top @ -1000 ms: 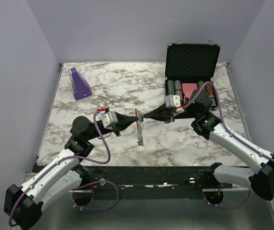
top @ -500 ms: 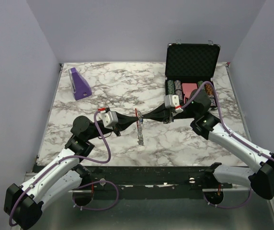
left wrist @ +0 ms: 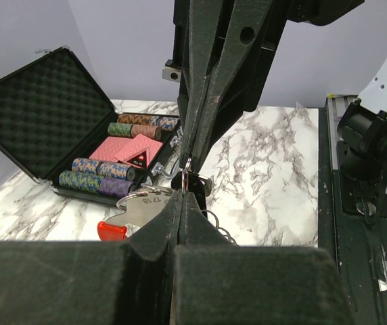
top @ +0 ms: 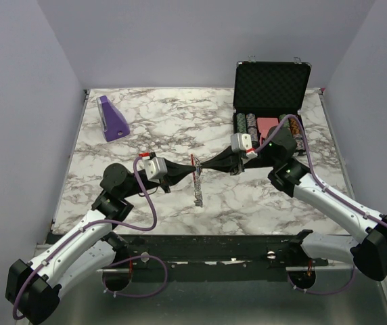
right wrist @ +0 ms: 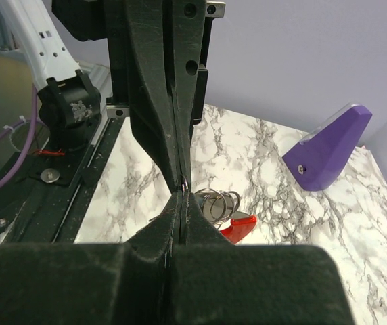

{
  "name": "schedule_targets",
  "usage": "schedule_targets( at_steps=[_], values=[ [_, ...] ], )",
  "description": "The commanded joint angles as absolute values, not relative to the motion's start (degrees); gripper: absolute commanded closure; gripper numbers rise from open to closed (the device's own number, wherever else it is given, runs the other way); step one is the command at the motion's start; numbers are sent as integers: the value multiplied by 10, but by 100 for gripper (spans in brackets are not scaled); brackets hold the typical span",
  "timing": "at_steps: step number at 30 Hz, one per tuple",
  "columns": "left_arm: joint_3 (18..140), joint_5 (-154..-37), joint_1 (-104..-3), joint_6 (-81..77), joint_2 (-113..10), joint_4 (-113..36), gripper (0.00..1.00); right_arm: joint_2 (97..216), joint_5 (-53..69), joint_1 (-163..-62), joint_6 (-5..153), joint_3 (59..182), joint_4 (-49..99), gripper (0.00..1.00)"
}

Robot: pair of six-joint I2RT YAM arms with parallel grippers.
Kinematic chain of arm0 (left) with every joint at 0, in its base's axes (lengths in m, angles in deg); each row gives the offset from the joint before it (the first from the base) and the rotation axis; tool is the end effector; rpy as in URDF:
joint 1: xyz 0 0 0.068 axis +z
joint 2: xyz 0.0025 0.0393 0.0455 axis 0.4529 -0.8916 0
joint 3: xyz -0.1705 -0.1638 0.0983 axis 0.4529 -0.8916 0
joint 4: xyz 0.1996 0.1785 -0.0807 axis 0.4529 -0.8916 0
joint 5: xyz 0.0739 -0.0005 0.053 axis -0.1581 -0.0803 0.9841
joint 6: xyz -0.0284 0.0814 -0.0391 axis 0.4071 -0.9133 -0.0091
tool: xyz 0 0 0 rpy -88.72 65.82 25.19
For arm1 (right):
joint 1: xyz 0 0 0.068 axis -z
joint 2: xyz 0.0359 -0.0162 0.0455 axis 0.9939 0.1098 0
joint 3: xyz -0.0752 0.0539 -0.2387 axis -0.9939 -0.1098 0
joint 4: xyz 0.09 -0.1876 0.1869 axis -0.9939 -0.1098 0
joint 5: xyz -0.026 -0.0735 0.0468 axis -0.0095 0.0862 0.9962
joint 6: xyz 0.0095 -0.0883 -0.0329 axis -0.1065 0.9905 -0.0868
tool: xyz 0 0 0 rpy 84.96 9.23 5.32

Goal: Put the keys on the keyring

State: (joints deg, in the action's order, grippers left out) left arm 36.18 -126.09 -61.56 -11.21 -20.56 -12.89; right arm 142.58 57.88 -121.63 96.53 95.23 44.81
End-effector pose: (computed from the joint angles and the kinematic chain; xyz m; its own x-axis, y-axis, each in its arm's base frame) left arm 0.1755 -0.1868 0.3084 0.1385 -0.1412 -0.9803 0.9543 0.2837 0.0939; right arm 0.2033 0.2503 0.3280 0.3032 0.0520 -0.9515 -0.9478 -0.0870 -0.3068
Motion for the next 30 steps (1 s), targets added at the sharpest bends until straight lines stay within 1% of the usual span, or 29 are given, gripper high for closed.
schedule_targets(
  at_steps=[1,30],
  values=[
    [388,-1277,-619,-128,-208,-133,100,1430,592,-1229,945,970,467,100],
    [402,-1291,-619,-137,-219,-160,100,1436,590,-1229,917,972,465,100]
  ],
)
